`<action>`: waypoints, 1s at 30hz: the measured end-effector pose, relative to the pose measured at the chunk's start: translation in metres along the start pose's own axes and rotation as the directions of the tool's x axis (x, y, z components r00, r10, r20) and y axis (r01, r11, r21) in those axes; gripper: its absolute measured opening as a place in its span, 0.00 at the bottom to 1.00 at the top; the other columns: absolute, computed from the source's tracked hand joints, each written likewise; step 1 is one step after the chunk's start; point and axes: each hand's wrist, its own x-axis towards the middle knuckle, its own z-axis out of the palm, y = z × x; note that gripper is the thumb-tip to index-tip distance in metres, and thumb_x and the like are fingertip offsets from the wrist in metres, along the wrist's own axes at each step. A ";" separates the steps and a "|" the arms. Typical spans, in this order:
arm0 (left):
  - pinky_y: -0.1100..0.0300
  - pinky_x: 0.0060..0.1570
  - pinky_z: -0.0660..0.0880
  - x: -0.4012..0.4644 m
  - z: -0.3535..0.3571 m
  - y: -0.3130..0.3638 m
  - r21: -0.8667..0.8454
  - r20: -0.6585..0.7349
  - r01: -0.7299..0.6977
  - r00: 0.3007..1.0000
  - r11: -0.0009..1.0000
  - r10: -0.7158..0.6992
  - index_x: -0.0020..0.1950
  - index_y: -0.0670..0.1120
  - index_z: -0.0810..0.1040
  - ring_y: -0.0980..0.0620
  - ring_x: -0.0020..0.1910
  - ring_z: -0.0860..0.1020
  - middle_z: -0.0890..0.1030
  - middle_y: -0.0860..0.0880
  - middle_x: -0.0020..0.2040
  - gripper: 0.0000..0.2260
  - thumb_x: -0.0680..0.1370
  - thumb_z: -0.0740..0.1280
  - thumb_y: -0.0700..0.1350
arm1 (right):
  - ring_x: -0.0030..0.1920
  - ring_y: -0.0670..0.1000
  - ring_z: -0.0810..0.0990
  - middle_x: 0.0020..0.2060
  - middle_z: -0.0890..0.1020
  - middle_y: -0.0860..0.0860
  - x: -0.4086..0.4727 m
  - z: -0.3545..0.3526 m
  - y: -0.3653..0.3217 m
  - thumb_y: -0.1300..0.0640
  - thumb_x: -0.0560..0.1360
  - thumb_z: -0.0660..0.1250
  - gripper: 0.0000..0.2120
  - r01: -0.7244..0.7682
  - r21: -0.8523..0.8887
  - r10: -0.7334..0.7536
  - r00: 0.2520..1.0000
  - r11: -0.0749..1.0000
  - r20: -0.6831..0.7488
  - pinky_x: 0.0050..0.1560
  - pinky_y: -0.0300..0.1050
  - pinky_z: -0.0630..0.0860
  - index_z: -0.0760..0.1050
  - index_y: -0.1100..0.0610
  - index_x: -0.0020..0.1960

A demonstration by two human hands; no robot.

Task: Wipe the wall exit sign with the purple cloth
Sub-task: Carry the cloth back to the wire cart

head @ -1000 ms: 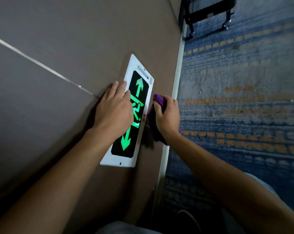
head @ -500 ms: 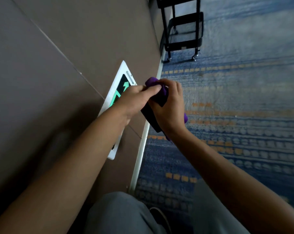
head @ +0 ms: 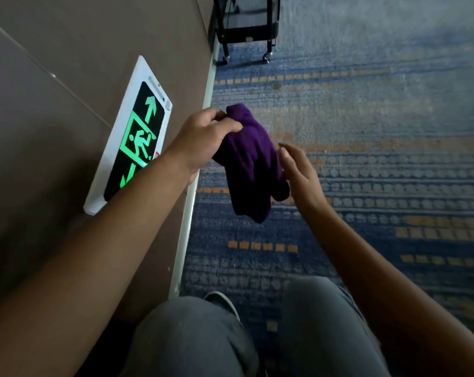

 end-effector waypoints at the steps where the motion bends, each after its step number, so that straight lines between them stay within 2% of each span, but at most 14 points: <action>1: 0.50 0.51 0.76 -0.003 0.000 0.010 -0.011 0.013 -0.008 1.000 1.000 0.008 0.61 0.37 0.79 0.46 0.48 0.81 0.82 0.43 0.49 0.21 0.73 0.72 0.48 | 0.60 0.44 0.83 0.59 0.84 0.45 -0.008 -0.011 0.001 0.27 0.71 0.63 0.36 -0.125 0.035 0.125 0.992 0.992 0.012 0.60 0.47 0.79 0.77 0.50 0.69; 2: 0.50 0.53 0.77 -0.008 0.000 0.018 -0.035 0.020 0.004 1.000 0.999 -0.004 0.61 0.38 0.79 0.46 0.49 0.82 0.83 0.43 0.50 0.19 0.75 0.72 0.48 | 0.62 0.46 0.83 0.59 0.85 0.46 -0.018 -0.020 0.004 0.25 0.71 0.61 0.35 -0.239 0.074 0.238 0.971 0.968 0.028 0.66 0.53 0.77 0.81 0.47 0.66; 3: 0.49 0.53 0.78 -0.009 0.000 0.021 -0.066 0.015 -0.017 1.000 0.998 0.018 0.60 0.40 0.79 0.46 0.49 0.83 0.83 0.44 0.50 0.16 0.76 0.72 0.47 | 0.63 0.47 0.83 0.59 0.86 0.45 -0.020 -0.024 0.008 0.24 0.70 0.61 0.31 -0.275 0.088 0.271 0.961 0.957 0.057 0.69 0.57 0.74 0.83 0.43 0.61; 5: 0.47 0.50 0.81 -0.027 -0.002 0.050 -0.144 0.077 0.047 0.996 0.988 -0.036 0.58 0.45 0.80 0.47 0.48 0.85 0.85 0.47 0.48 0.12 0.78 0.72 0.47 | 0.63 0.47 0.83 0.60 0.86 0.44 -0.046 -0.029 -0.017 0.23 0.71 0.60 0.25 -0.379 0.120 0.371 0.925 0.918 0.082 0.69 0.56 0.73 0.84 0.35 0.56; 7: 0.48 0.46 0.82 -0.041 -0.002 0.074 -0.198 0.134 0.073 0.990 0.978 -0.046 0.55 0.49 0.80 0.50 0.45 0.85 0.85 0.52 0.44 0.08 0.78 0.72 0.48 | 0.65 0.48 0.81 0.68 0.81 0.49 -0.063 -0.028 -0.049 0.24 0.74 0.59 0.27 -0.414 0.182 0.408 0.910 0.892 0.073 0.69 0.53 0.74 0.80 0.39 0.63; 8: 0.48 0.45 0.81 -0.051 -0.003 0.093 -0.213 0.153 0.094 0.986 0.973 -0.062 0.54 0.51 0.80 0.50 0.45 0.85 0.85 0.54 0.44 0.06 0.78 0.72 0.49 | 0.67 0.50 0.80 0.71 0.79 0.53 -0.070 -0.030 -0.074 0.27 0.78 0.57 0.29 -0.435 0.287 0.433 0.898 0.853 0.074 0.69 0.52 0.74 0.77 0.43 0.68; 10: 0.46 0.48 0.81 -0.063 -0.001 0.116 -0.259 0.187 0.117 0.980 0.959 -0.069 0.55 0.52 0.80 0.48 0.50 0.84 0.85 0.53 0.48 0.06 0.80 0.71 0.49 | 0.71 0.56 0.78 0.72 0.77 0.58 -0.078 -0.035 -0.111 0.34 0.83 0.51 0.31 -0.407 0.445 0.426 0.903 0.798 0.062 0.69 0.53 0.75 0.72 0.53 0.74; 12: 0.46 0.56 0.80 -0.076 0.000 0.135 -0.291 0.202 0.140 0.976 0.946 -0.082 0.58 0.52 0.80 0.47 0.57 0.84 0.85 0.51 0.55 0.07 0.81 0.70 0.49 | 0.71 0.57 0.77 0.71 0.79 0.58 -0.085 -0.037 -0.146 0.37 0.84 0.51 0.29 -0.392 0.568 0.431 0.900 0.724 0.072 0.68 0.52 0.76 0.74 0.55 0.74; 15: 0.46 0.65 0.79 -0.093 0.000 0.173 -0.312 0.213 0.166 0.972 0.936 -0.101 0.62 0.53 0.80 0.49 0.63 0.83 0.84 0.50 0.63 0.10 0.81 0.69 0.51 | 0.65 0.53 0.83 0.63 0.84 0.54 -0.094 -0.046 -0.212 0.43 0.84 0.59 0.20 -0.360 0.604 0.398 0.914 0.712 0.076 0.63 0.51 0.80 0.83 0.52 0.64; 18: 0.43 0.66 0.78 -0.107 0.000 0.218 -0.294 0.172 0.168 0.978 0.941 -0.120 0.60 0.53 0.80 0.49 0.63 0.83 0.84 0.49 0.64 0.13 0.79 0.69 0.57 | 0.62 0.57 0.84 0.61 0.85 0.59 -0.099 -0.060 -0.275 0.53 0.80 0.70 0.20 -0.338 0.558 0.409 0.913 0.758 -0.003 0.61 0.53 0.81 0.77 0.60 0.69; 20: 0.44 0.64 0.79 -0.121 -0.003 0.267 -0.268 0.192 0.176 0.973 0.947 -0.126 0.59 0.52 0.79 0.51 0.61 0.84 0.85 0.51 0.61 0.16 0.76 0.71 0.59 | 0.59 0.58 0.86 0.58 0.86 0.59 -0.111 -0.073 -0.333 0.59 0.79 0.72 0.17 -0.309 0.460 0.381 0.922 0.833 -0.072 0.58 0.52 0.83 0.78 0.62 0.66; 22: 0.48 0.63 0.81 -0.132 -0.011 0.294 -0.291 0.200 0.165 0.974 0.942 -0.109 0.60 0.52 0.79 0.54 0.57 0.85 0.87 0.53 0.57 0.19 0.74 0.75 0.58 | 0.61 0.60 0.85 0.60 0.85 0.62 -0.118 -0.072 -0.368 0.62 0.78 0.72 0.20 -0.300 0.410 0.352 0.934 0.861 -0.055 0.61 0.55 0.82 0.76 0.64 0.69; 26: 0.46 0.66 0.79 -0.141 -0.038 0.375 -0.359 0.242 0.121 0.970 0.925 -0.033 0.59 0.53 0.81 0.50 0.60 0.85 0.87 0.51 0.58 0.13 0.75 0.75 0.52 | 0.61 0.59 0.84 0.60 0.85 0.61 -0.114 -0.076 -0.466 0.63 0.75 0.74 0.22 -0.200 0.345 0.259 0.956 0.917 -0.134 0.59 0.52 0.82 0.76 0.63 0.68; 30: 0.46 0.68 0.77 -0.145 -0.046 0.436 -0.412 0.258 0.086 0.966 0.907 0.025 0.58 0.53 0.83 0.49 0.61 0.84 0.86 0.48 0.59 0.09 0.78 0.72 0.50 | 0.61 0.57 0.85 0.59 0.86 0.59 -0.112 -0.072 -0.527 0.60 0.73 0.74 0.21 -0.163 0.319 0.225 0.960 0.934 -0.168 0.61 0.50 0.81 0.78 0.60 0.66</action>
